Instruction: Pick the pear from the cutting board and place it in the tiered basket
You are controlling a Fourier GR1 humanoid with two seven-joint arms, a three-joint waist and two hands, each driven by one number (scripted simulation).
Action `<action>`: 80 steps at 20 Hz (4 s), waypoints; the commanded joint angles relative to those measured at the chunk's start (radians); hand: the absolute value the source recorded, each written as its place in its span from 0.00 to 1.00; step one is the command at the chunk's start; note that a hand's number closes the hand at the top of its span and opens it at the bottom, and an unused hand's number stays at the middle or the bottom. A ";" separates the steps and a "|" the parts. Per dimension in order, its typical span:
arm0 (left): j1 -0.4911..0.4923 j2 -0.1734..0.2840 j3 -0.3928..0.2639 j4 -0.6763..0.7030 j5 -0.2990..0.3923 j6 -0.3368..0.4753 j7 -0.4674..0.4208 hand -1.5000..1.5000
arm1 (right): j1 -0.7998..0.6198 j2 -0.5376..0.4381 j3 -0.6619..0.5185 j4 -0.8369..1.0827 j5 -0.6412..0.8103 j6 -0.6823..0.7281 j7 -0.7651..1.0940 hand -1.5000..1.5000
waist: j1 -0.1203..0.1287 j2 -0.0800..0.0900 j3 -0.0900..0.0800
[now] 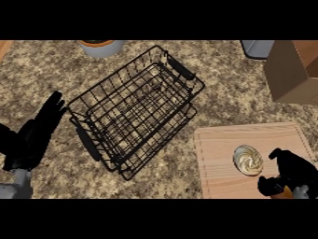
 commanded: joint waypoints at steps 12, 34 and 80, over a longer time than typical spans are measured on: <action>0.091 0.013 0.053 -0.004 0.004 0.032 -0.003 0.50 | 0.126 0.027 -0.074 -0.591 0.705 -0.416 0.090 1.00 | -0.123 -0.050 0.012; 0.034 -0.018 -0.012 -0.036 -0.035 -0.007 0.004 0.50 | -0.078 0.806 0.123 -0.668 1.285 0.122 0.188 1.00 | 0.015 0.006 0.007; -0.095 -0.041 0.025 0.028 -0.046 -0.039 0.073 0.50 | -0.749 0.817 -0.201 0.225 1.005 -0.386 0.262 0.00 | 0.040 0.013 0.013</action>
